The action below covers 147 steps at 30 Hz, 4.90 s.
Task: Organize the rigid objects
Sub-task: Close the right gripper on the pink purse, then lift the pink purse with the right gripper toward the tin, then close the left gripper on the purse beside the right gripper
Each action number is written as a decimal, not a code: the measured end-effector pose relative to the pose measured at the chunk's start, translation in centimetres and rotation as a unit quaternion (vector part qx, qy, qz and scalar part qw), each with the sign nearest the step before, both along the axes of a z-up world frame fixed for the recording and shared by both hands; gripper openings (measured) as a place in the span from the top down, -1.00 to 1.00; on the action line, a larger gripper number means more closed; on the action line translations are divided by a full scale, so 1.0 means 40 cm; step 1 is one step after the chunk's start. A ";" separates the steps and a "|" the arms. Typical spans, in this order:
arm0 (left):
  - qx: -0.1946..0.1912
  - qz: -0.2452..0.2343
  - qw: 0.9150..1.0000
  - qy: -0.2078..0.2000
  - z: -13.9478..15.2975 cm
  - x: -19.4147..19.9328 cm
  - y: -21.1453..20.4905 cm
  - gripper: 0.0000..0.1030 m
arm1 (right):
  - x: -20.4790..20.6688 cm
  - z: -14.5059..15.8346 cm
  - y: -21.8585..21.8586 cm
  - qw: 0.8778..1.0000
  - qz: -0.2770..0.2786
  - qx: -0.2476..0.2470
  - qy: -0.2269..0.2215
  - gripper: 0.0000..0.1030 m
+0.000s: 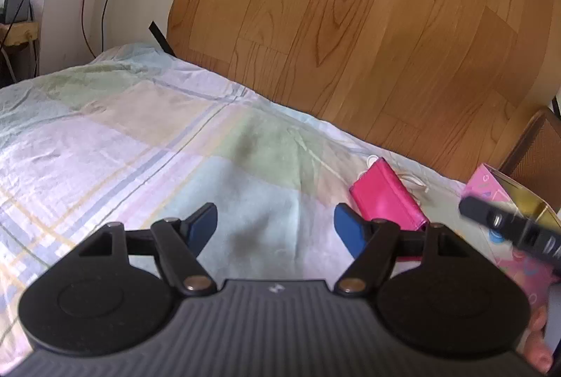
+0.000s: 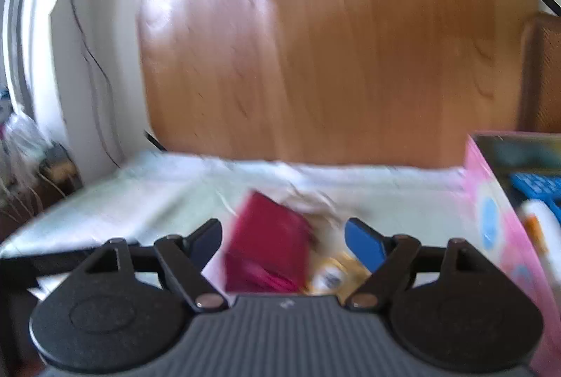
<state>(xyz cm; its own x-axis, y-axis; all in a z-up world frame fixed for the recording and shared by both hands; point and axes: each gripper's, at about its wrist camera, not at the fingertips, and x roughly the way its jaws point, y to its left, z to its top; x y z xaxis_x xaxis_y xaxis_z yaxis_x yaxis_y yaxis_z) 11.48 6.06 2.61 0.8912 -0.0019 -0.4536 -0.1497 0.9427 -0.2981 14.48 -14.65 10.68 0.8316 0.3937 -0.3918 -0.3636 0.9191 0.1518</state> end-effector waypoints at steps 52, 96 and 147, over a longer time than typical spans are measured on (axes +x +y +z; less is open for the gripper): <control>0.137 -0.304 0.943 -0.009 0.041 -0.190 -0.437 -0.72 | -0.389 -0.087 -0.385 0.995 -0.020 0.027 0.091 -0.55; 0.084 -0.416 0.905 -0.001 0.000 -0.237 -0.481 -0.80 | -0.448 -0.076 -0.416 0.994 -0.087 -0.032 0.063 -0.65; 0.056 -0.490 0.870 0.012 -0.016 -0.263 -0.623 -0.10 | -0.534 -0.054 -0.529 0.989 -0.143 0.043 -0.009 0.59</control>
